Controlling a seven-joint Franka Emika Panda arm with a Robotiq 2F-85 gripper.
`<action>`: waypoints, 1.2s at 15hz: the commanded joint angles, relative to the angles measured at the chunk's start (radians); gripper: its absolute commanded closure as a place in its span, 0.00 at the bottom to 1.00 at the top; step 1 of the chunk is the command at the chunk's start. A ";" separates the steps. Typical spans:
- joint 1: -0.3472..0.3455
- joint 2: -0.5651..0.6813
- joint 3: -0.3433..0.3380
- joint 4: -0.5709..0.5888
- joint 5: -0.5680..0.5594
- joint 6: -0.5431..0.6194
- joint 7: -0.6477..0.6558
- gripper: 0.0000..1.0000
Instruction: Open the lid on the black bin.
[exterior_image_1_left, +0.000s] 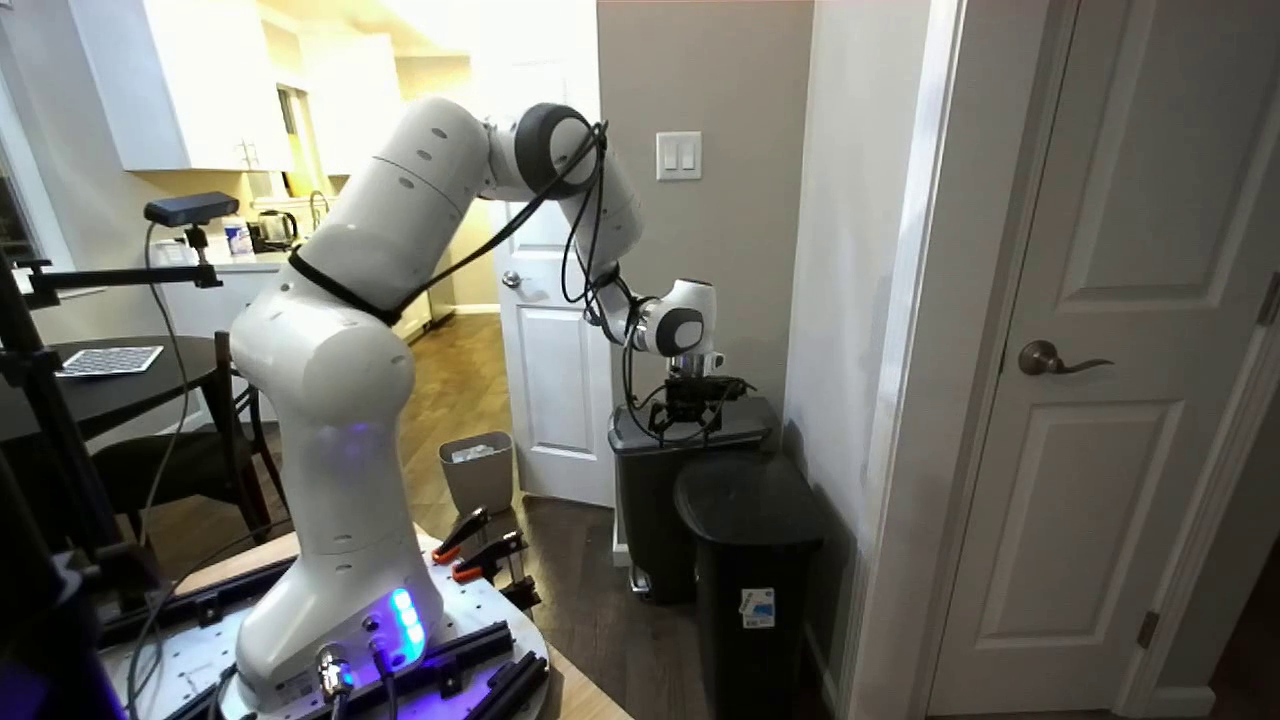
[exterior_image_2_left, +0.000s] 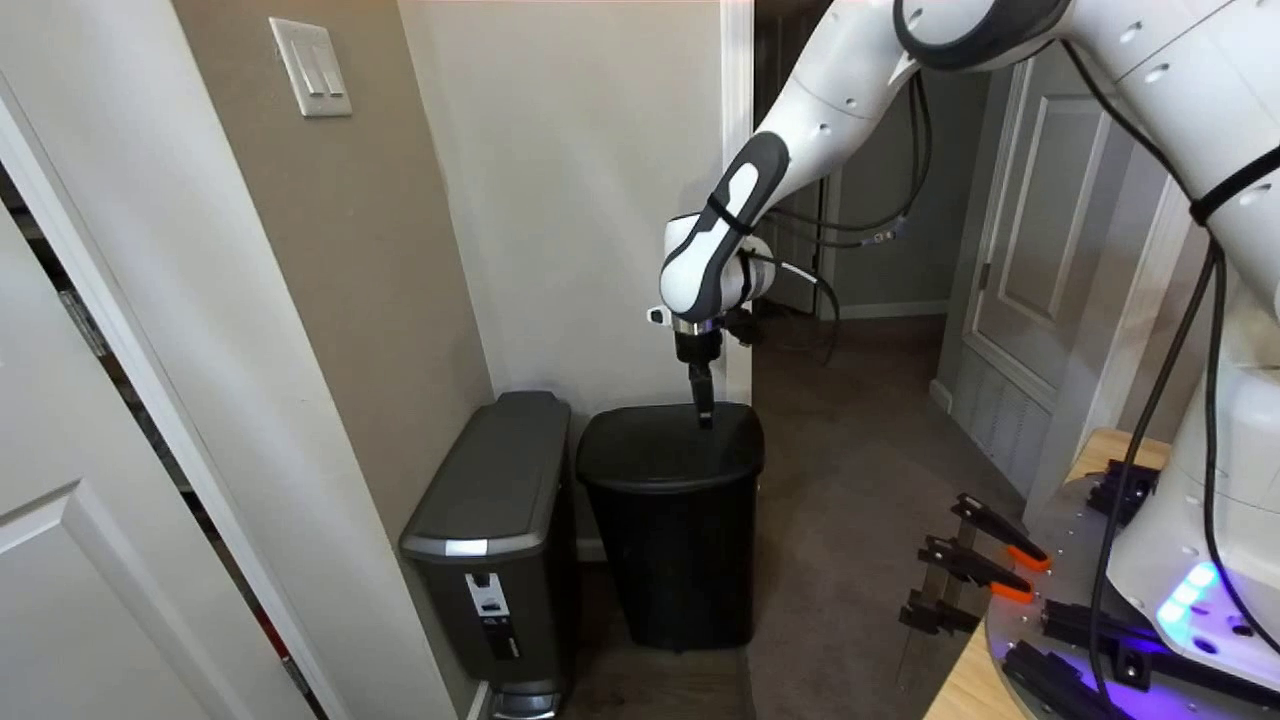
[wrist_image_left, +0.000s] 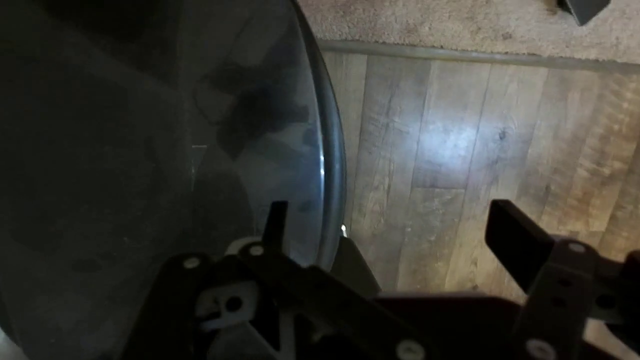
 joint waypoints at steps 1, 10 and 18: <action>0.100 0.138 -0.077 0.139 -0.240 0.029 0.206 0.00; 0.167 0.279 -0.144 0.316 -0.549 -0.013 0.470 0.00; 0.167 0.290 -0.149 0.332 -0.552 -0.014 0.470 0.00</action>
